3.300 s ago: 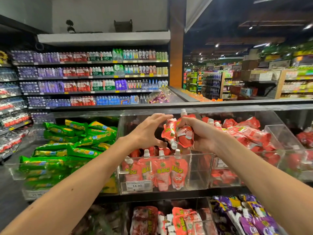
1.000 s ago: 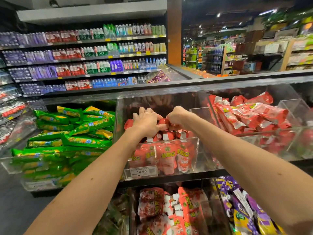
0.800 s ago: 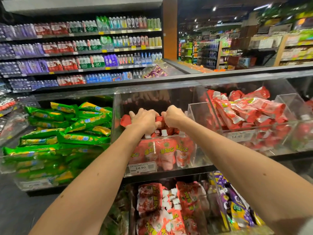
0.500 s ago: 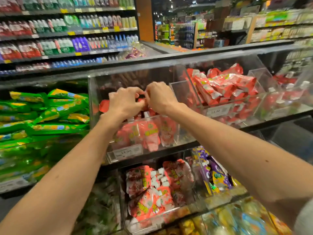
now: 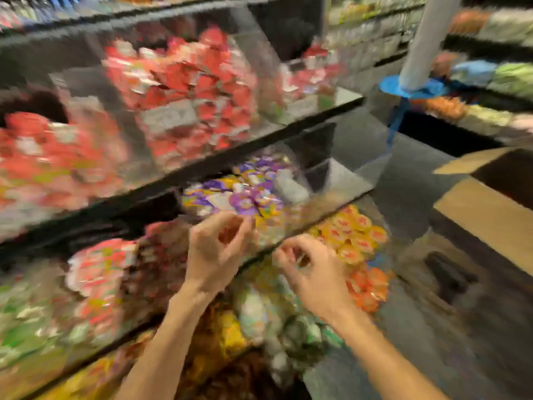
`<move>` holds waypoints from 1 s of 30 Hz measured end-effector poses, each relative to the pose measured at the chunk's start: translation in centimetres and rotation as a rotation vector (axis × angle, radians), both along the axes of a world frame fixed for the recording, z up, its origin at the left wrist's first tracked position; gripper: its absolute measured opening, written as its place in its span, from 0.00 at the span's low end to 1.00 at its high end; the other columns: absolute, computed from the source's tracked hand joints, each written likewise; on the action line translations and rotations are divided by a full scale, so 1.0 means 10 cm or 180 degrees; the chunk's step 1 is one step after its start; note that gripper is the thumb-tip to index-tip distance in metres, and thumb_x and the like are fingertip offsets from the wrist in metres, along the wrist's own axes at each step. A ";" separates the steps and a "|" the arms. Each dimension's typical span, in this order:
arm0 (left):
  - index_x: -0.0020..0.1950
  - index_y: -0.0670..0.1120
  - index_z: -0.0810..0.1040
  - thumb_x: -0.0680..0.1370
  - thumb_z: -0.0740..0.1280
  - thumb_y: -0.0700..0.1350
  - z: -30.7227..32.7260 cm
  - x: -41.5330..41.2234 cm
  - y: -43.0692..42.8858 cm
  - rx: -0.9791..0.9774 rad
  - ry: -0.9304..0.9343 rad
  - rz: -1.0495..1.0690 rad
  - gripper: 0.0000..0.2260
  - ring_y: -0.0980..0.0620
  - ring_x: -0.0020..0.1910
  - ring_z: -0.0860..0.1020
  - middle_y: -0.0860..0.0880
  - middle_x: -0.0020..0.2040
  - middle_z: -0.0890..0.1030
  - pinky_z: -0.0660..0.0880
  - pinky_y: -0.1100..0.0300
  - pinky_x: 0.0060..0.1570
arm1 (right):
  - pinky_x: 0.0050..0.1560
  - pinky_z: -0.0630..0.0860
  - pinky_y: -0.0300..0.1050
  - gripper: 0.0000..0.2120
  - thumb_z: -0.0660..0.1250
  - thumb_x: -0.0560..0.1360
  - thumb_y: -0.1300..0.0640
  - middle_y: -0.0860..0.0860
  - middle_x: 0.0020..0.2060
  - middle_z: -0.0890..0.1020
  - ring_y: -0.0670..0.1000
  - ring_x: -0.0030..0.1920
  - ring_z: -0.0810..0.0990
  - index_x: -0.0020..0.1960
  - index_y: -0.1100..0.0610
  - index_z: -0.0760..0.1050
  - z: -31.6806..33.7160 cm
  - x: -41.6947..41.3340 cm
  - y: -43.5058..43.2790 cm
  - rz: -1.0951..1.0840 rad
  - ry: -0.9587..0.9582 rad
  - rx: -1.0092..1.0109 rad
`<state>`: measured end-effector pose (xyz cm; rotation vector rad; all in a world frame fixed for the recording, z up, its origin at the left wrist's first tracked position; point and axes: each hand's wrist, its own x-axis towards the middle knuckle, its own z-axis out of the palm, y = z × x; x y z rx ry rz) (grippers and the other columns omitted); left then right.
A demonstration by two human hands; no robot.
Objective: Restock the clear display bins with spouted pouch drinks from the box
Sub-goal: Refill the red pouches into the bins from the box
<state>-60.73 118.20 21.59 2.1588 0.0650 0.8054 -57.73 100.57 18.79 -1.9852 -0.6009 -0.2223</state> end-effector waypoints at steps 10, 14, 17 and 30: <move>0.35 0.60 0.79 0.74 0.71 0.51 -0.94 1.51 -3.99 -0.0711 0.1449 -0.2012 0.08 0.58 0.32 0.77 0.59 0.33 0.80 0.75 0.60 0.37 | 0.41 0.75 0.52 0.09 0.66 0.75 0.51 0.49 0.33 0.81 0.51 0.36 0.77 0.40 0.55 0.79 -0.73 0.50 -3.61 -0.1941 0.1380 -0.0116; 0.40 0.63 0.80 0.70 0.69 0.55 -1.20 1.97 -5.16 -0.0678 0.1842 -0.2750 0.02 0.59 0.29 0.72 0.59 0.30 0.77 0.71 0.61 0.35 | 0.42 0.74 0.46 0.06 0.67 0.78 0.56 0.47 0.36 0.82 0.48 0.37 0.78 0.43 0.52 0.79 -0.84 0.72 -4.62 -0.2531 0.1680 -0.0094; 0.41 0.60 0.79 0.74 0.72 0.47 -1.40 2.39 -5.84 -0.0378 0.2099 -0.3028 0.07 0.62 0.30 0.72 0.60 0.29 0.76 0.71 0.61 0.37 | 0.41 0.74 0.45 0.04 0.67 0.78 0.55 0.47 0.36 0.81 0.46 0.37 0.77 0.44 0.51 0.78 -0.97 1.02 -5.19 -0.2769 0.1917 -0.0004; 0.59 0.43 0.79 0.77 0.66 0.35 -2.51 5.02 -8.21 0.0321 0.3184 -0.2980 0.12 0.53 0.41 0.78 0.49 0.46 0.81 0.72 0.71 0.37 | 0.55 0.77 0.48 0.07 0.69 0.77 0.53 0.49 0.50 0.83 0.51 0.51 0.81 0.55 0.50 0.77 -2.01 3.38 -7.40 -0.3201 0.3016 0.0184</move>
